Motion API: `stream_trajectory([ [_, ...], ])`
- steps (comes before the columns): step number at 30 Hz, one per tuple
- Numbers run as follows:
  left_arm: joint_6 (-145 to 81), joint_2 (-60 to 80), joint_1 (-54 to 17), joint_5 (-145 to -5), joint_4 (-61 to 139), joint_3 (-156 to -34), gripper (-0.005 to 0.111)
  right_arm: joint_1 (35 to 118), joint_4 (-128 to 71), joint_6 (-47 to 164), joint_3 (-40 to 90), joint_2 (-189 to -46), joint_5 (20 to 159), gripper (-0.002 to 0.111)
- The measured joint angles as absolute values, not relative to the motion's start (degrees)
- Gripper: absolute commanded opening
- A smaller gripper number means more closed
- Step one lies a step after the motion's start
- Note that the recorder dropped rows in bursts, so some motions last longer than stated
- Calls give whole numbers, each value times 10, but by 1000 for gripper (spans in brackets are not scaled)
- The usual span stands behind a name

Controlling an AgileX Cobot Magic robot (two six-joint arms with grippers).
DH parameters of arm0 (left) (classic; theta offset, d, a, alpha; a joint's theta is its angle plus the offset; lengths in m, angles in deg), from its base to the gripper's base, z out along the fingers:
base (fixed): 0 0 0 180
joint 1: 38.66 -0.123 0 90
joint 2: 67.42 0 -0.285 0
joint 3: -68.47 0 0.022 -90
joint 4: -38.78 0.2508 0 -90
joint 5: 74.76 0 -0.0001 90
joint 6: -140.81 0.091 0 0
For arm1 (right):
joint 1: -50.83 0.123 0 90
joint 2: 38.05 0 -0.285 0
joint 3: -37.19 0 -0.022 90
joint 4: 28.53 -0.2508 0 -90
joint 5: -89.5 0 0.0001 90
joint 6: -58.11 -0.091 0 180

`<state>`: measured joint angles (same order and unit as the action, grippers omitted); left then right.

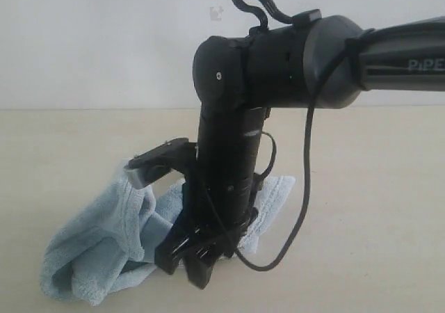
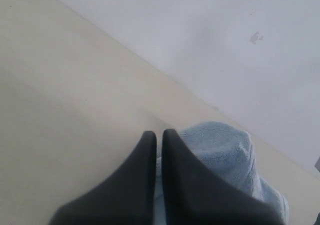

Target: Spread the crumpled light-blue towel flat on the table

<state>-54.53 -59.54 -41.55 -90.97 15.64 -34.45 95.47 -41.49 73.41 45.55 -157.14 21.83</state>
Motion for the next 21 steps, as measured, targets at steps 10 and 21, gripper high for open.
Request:
stream_trajectory([
  [10,-541,-595,-416,-921,133,-345,4,954,-393,635,455,-1574,455,46],
  [21,-527,-595,-416,-937,130,-345,4,959,-529,633,455,-1655,660,1],
])
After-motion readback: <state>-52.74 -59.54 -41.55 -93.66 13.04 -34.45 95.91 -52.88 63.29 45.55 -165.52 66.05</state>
